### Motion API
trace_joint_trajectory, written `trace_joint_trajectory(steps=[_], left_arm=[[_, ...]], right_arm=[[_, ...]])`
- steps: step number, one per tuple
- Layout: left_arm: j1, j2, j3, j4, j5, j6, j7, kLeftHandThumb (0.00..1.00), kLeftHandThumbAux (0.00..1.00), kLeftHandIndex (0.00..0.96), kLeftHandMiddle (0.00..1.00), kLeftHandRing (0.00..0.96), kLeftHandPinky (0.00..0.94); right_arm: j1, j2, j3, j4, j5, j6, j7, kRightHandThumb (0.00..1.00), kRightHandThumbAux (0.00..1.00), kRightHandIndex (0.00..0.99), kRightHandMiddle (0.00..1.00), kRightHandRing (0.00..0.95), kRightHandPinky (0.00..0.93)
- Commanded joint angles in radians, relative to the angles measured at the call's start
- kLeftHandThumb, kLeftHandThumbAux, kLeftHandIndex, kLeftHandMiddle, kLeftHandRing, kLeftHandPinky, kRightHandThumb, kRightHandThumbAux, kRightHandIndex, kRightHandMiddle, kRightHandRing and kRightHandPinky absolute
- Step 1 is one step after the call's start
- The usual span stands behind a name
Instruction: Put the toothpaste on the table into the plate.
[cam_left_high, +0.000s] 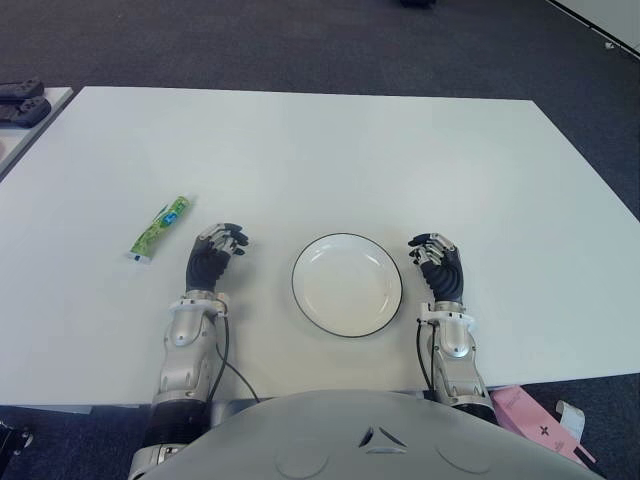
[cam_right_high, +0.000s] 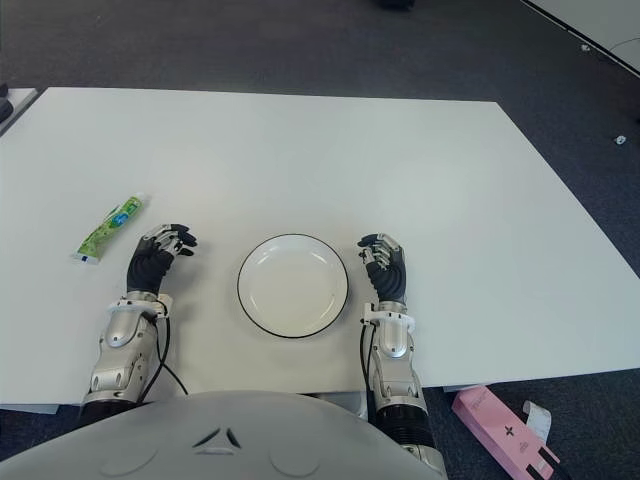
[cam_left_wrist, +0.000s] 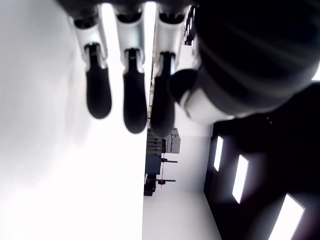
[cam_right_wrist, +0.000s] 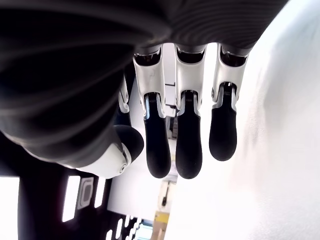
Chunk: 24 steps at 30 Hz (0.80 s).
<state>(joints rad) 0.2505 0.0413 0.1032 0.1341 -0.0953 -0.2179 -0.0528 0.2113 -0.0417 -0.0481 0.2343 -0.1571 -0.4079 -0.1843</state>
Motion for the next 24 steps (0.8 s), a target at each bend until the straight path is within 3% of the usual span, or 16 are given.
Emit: trace_joint_trajectory(steps=[1, 7, 11, 17, 24], left_arm=[[0.023, -0.010, -0.002, -0.031, 0.038, -0.012, 0.036, 0.712, 0.720, 0.435, 0.511, 0.504, 0.503], [0.038, -0.002, -0.002, -0.060, 0.173, -0.119, 0.135, 0.710, 0.719, 0.435, 0.516, 0.505, 0.510], [0.048, 0.009, 0.002, -0.102, 0.326, -0.168, 0.249, 0.705, 0.720, 0.434, 0.512, 0.501, 0.503], [0.054, 0.044, 0.005, -0.223, 0.642, -0.112, 0.433, 0.699, 0.724, 0.432, 0.522, 0.531, 0.547], [0.016, 0.081, 0.000, -0.245, 0.845, -0.041, 0.569, 0.698, 0.725, 0.432, 0.555, 0.583, 0.609]], right_arm=[[-0.004, 0.002, 0.000, 0.012, 0.000, 0.005, -0.003, 0.703, 0.732, 0.430, 0.492, 0.533, 0.549], [-0.001, 0.000, 0.001, 0.016, -0.003, -0.006, -0.004, 0.704, 0.732, 0.430, 0.495, 0.533, 0.547], [0.005, 0.006, 0.003, 0.002, -0.003, 0.006, -0.005, 0.706, 0.732, 0.430, 0.494, 0.530, 0.543], [0.006, 0.012, 0.004, -0.004, -0.003, 0.022, -0.008, 0.706, 0.731, 0.430, 0.490, 0.527, 0.545], [0.002, 0.009, 0.006, 0.004, -0.007, 0.008, -0.007, 0.705, 0.731, 0.431, 0.495, 0.531, 0.551]])
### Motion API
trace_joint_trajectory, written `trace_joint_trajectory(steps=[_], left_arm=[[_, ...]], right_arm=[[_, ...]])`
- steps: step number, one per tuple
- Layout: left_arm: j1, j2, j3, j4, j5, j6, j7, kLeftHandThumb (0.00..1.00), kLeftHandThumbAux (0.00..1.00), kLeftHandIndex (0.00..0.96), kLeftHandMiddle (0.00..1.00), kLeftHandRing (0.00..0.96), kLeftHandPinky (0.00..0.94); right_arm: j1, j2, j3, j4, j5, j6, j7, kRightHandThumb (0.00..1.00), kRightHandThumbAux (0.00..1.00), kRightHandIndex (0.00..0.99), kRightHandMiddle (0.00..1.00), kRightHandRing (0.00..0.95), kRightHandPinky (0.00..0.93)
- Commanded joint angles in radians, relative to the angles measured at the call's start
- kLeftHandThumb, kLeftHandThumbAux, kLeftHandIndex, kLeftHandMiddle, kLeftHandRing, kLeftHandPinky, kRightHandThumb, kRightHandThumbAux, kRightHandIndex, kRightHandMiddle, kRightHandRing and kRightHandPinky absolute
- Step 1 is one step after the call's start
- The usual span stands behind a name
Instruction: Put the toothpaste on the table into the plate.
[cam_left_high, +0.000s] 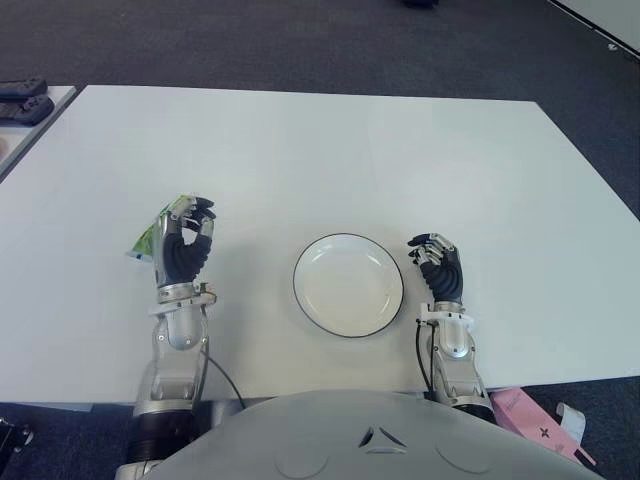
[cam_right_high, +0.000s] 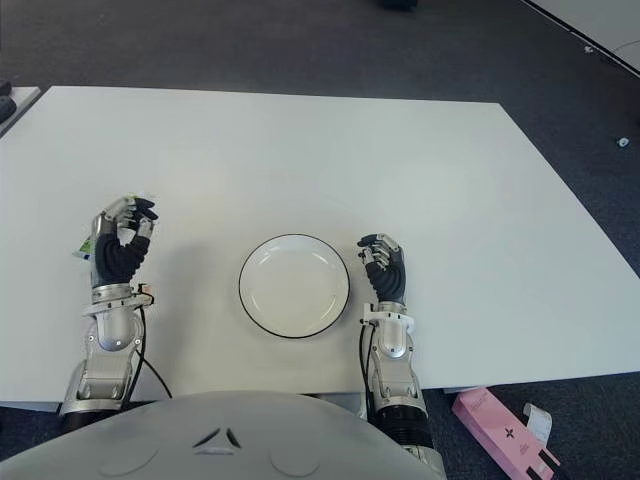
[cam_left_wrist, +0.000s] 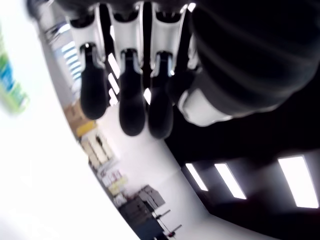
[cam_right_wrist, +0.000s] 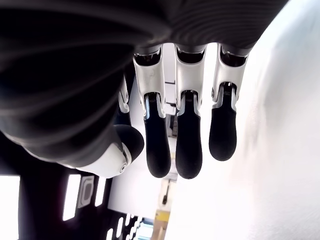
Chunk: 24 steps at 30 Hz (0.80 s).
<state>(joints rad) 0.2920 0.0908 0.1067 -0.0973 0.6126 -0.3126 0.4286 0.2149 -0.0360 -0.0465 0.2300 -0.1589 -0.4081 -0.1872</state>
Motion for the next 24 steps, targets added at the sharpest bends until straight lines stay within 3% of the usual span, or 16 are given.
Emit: trace_joint_trajectory(steps=[1, 7, 15, 17, 20, 24], left_arm=[[-0.028, 0.035, -0.005, -0.013, 0.145, 0.059, 0.097, 0.698, 0.726, 0.432, 0.561, 0.592, 0.621], [-0.050, 0.073, -0.007, -0.006, 0.215, 0.131, 0.128, 0.698, 0.727, 0.430, 0.571, 0.606, 0.612], [-0.105, 0.160, -0.001, 0.053, 0.280, 0.247, 0.121, 0.684, 0.719, 0.421, 0.433, 0.443, 0.426], [-0.133, 0.188, 0.001, 0.090, 0.284, 0.281, 0.111, 0.418, 0.612, 0.380, 0.392, 0.405, 0.399], [-0.143, 0.205, -0.015, 0.093, 0.317, 0.361, 0.078, 0.318, 0.513, 0.318, 0.355, 0.379, 0.417], [-0.151, 0.220, -0.044, 0.084, 0.355, 0.468, 0.022, 0.314, 0.407, 0.242, 0.318, 0.365, 0.442]], right_arm=[[-0.002, 0.004, 0.005, 0.009, -0.005, 0.008, -0.004, 0.704, 0.732, 0.430, 0.496, 0.533, 0.553], [-0.002, 0.005, 0.003, 0.007, -0.007, 0.027, -0.007, 0.702, 0.732, 0.429, 0.491, 0.528, 0.541], [-0.003, 0.006, 0.005, 0.017, -0.009, 0.008, -0.016, 0.703, 0.732, 0.430, 0.492, 0.525, 0.547], [-0.002, 0.003, 0.007, 0.016, -0.009, 0.007, -0.014, 0.704, 0.732, 0.430, 0.493, 0.528, 0.548], [-0.002, 0.000, 0.008, 0.015, -0.008, 0.013, -0.010, 0.704, 0.732, 0.430, 0.496, 0.531, 0.548], [0.000, 0.001, 0.005, 0.007, -0.006, 0.035, -0.011, 0.705, 0.731, 0.430, 0.491, 0.527, 0.536]])
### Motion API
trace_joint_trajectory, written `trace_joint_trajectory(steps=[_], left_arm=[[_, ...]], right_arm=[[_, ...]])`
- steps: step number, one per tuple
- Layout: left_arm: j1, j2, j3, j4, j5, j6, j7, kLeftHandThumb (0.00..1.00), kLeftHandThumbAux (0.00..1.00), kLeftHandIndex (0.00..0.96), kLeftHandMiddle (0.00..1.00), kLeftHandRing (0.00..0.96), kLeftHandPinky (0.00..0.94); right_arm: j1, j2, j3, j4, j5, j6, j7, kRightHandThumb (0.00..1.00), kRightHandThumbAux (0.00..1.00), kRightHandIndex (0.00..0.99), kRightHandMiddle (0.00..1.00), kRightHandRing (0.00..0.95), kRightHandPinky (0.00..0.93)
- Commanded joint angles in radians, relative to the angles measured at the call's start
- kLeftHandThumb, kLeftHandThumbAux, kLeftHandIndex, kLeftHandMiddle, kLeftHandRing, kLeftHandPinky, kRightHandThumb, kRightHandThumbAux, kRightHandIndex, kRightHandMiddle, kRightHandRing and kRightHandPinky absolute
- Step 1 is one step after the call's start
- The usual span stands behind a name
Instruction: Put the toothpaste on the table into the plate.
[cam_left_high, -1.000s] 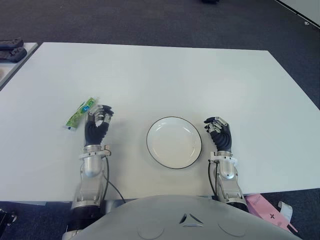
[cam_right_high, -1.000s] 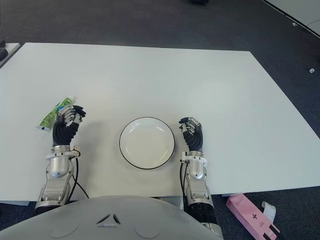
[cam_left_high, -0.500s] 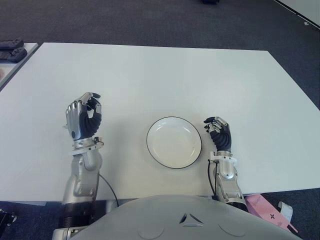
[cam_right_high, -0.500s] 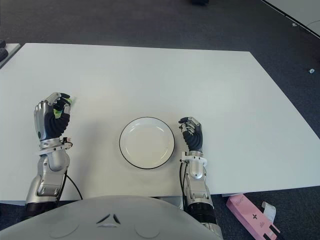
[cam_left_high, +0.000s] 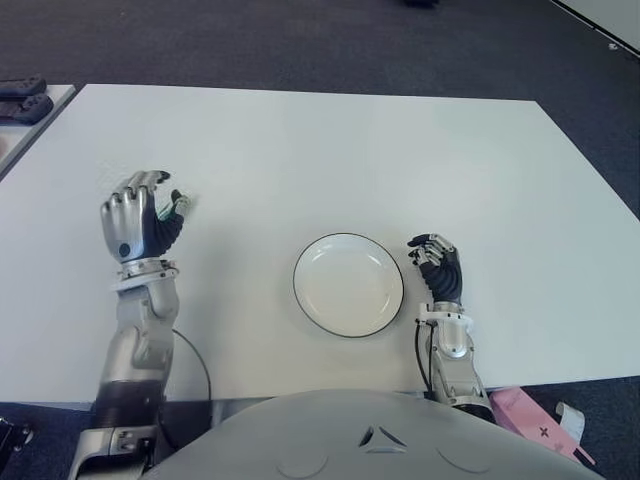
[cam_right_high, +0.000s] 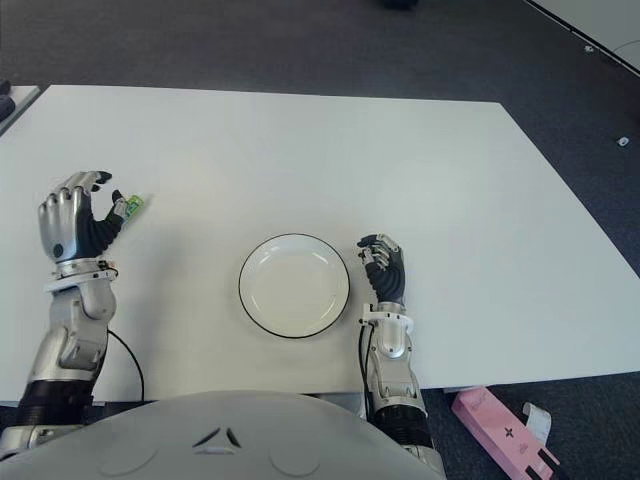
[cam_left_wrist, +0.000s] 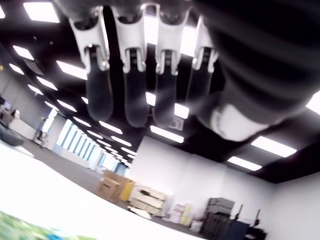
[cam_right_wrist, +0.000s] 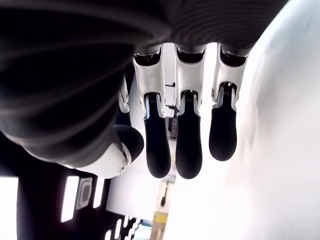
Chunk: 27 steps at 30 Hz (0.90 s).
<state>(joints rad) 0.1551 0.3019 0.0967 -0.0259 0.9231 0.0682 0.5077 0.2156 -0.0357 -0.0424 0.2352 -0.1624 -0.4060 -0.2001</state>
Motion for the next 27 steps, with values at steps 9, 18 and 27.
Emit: trace_joint_trajectory(steps=[9, 18, 27], left_arm=[[-0.141, 0.082, -0.127, 0.181, 0.088, 0.244, -0.204, 0.313, 0.242, 0.089, 0.186, 0.184, 0.183], [-0.189, 0.170, -0.220, 0.279, 0.075, 0.243, -0.280, 0.321, 0.187, 0.004, 0.023, 0.013, 0.013], [-0.242, 0.221, -0.301, 0.372, 0.059, 0.254, -0.384, 0.357, 0.172, 0.000, 0.000, 0.000, 0.000]], right_arm=[[-0.003, 0.009, -0.003, 0.014, 0.004, 0.010, -0.009, 0.706, 0.731, 0.430, 0.490, 0.524, 0.545], [0.001, -0.001, -0.003, 0.020, 0.001, -0.001, -0.003, 0.705, 0.731, 0.430, 0.501, 0.530, 0.544], [0.006, 0.001, -0.003, 0.009, 0.005, 0.017, -0.001, 0.706, 0.731, 0.428, 0.490, 0.525, 0.538]])
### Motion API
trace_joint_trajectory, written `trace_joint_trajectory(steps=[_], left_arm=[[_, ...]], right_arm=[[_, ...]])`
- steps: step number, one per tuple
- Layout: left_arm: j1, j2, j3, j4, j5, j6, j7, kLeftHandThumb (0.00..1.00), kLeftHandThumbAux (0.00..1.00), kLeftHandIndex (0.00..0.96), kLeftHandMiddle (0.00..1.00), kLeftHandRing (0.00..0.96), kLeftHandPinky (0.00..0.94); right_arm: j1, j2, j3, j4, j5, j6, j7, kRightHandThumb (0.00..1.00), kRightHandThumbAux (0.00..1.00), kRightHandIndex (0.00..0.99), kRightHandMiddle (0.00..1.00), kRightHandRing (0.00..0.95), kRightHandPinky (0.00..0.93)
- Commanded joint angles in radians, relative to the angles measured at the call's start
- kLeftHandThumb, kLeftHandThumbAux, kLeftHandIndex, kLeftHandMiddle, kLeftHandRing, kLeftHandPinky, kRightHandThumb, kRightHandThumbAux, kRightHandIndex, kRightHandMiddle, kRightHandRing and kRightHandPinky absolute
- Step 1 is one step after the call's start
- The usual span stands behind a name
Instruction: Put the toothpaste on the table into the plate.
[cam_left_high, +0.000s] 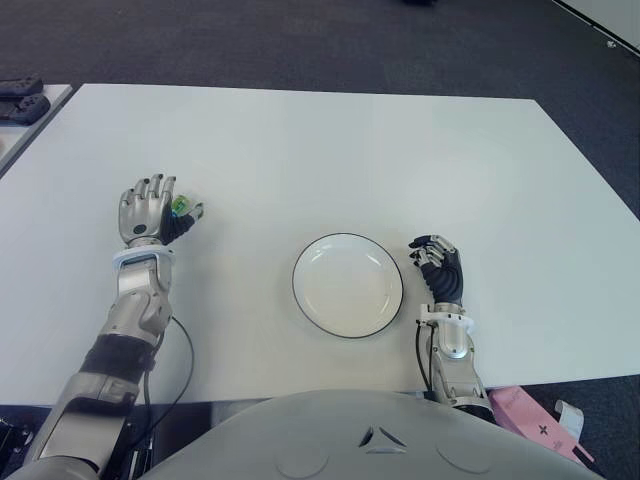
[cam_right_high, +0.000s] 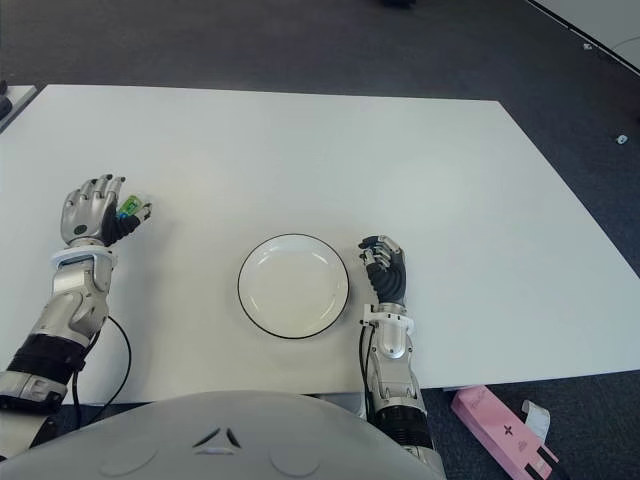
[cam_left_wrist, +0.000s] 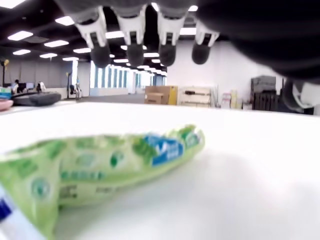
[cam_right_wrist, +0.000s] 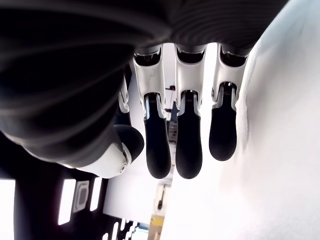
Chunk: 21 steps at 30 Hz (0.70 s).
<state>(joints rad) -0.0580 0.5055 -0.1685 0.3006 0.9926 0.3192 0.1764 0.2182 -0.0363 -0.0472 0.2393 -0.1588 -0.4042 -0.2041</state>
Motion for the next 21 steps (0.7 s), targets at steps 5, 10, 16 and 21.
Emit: trace_joint_trajectory(steps=[5, 10, 16, 21], left_arm=[[-0.081, 0.039, -0.080, 0.126, -0.035, -0.019, -0.133, 0.387, 0.158, 0.000, 0.000, 0.000, 0.000], [-0.122, 0.050, -0.114, 0.203, -0.057, -0.054, -0.154, 0.405, 0.145, 0.000, 0.000, 0.000, 0.000], [-0.162, 0.053, -0.155, 0.279, -0.069, -0.081, -0.151, 0.397, 0.149, 0.000, 0.000, 0.000, 0.000], [-0.207, 0.042, -0.189, 0.377, -0.072, -0.104, -0.122, 0.379, 0.155, 0.000, 0.000, 0.000, 0.000]], right_arm=[[0.005, 0.004, 0.000, 0.000, -0.002, 0.018, -0.002, 0.704, 0.732, 0.429, 0.495, 0.527, 0.548], [0.009, 0.003, 0.000, -0.002, -0.004, 0.021, -0.001, 0.703, 0.732, 0.429, 0.497, 0.529, 0.545], [0.010, 0.008, -0.003, -0.004, 0.001, 0.017, -0.006, 0.705, 0.731, 0.430, 0.495, 0.525, 0.539], [0.014, 0.005, -0.001, -0.006, -0.002, 0.011, -0.003, 0.704, 0.732, 0.430, 0.488, 0.524, 0.537]])
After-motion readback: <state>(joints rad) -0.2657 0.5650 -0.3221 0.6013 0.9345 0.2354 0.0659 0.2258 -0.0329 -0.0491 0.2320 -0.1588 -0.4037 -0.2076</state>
